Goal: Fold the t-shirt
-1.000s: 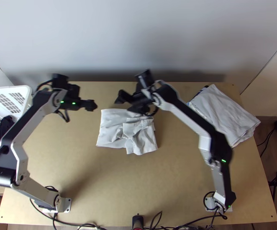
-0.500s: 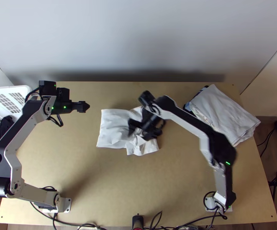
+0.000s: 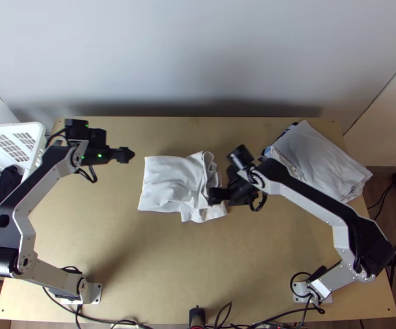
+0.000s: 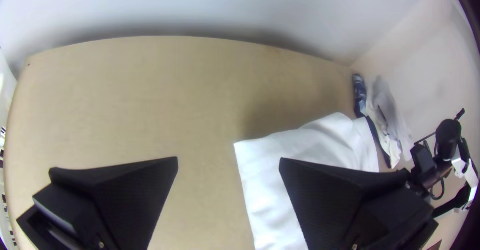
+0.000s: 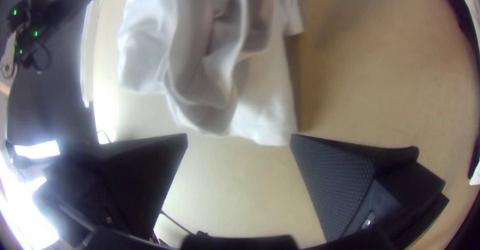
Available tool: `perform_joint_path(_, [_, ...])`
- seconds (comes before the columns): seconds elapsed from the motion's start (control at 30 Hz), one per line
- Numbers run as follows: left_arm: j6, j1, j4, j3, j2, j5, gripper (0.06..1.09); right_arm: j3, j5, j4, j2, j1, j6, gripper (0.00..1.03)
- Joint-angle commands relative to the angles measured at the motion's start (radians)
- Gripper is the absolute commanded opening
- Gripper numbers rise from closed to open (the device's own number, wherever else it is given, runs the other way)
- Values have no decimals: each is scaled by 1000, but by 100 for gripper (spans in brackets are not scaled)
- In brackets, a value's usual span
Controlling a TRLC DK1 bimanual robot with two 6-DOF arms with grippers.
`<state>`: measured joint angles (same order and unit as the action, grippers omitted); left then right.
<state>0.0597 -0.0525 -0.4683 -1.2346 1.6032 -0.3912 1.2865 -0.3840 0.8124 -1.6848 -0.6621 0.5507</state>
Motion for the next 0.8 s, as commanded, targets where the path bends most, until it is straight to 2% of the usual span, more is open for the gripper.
perform_joint_path(0.0, [8, -75, 11, 23, -5, 29, 104, -150, -39, -280, 8, 174, 100, 95])
perform_joint_path(0.23, [8, -148, -23, 32, -60, 29, 104, -156, -207, -535, -72, 311, 232, 93])
perform_joint_path(0.4, [6, -237, -61, 32, -81, 29, 104, -168, -314, -723, -150, 363, 384, 93])
perform_joint_path(0.6, [9, -302, -66, 18, -81, 29, 104, -171, -371, -760, -188, 341, 430, 93])
perform_joint_path(0.77, [35, -343, -64, -14, -65, 29, 104, -181, -389, -760, -191, 334, 433, 93])
